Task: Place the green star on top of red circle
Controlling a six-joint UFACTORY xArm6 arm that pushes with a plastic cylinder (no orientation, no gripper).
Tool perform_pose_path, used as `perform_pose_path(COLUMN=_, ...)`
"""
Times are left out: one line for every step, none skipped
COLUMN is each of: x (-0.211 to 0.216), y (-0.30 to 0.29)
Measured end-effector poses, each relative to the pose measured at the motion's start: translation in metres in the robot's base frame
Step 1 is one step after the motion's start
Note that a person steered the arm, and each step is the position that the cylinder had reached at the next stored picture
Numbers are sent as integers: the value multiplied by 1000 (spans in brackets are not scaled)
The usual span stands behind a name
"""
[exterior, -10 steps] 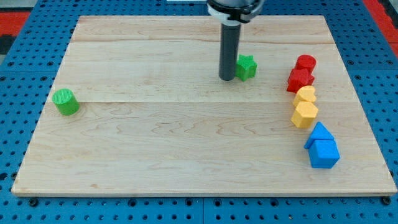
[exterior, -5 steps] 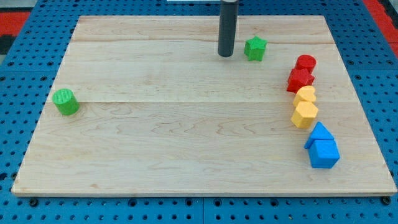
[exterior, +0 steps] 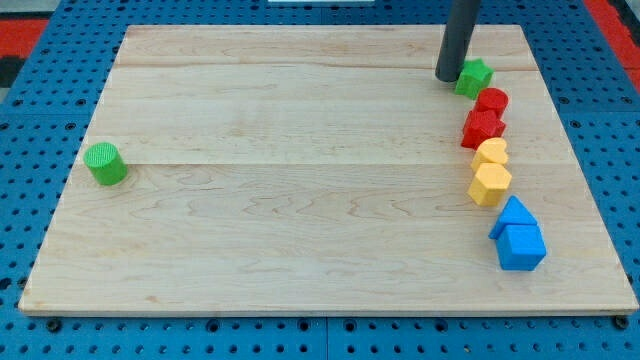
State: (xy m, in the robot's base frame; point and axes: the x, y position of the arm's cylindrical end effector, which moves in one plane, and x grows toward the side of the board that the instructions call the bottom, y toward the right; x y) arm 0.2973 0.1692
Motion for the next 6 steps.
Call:
perform_pose_path(x=0, y=8)
perform_pose_path(x=8, y=1)
perform_pose_path(x=7, y=-67)
perform_pose_path(x=7, y=-196)
perform_pose_path(x=9, y=-326)
perform_pose_path(x=60, y=-437)
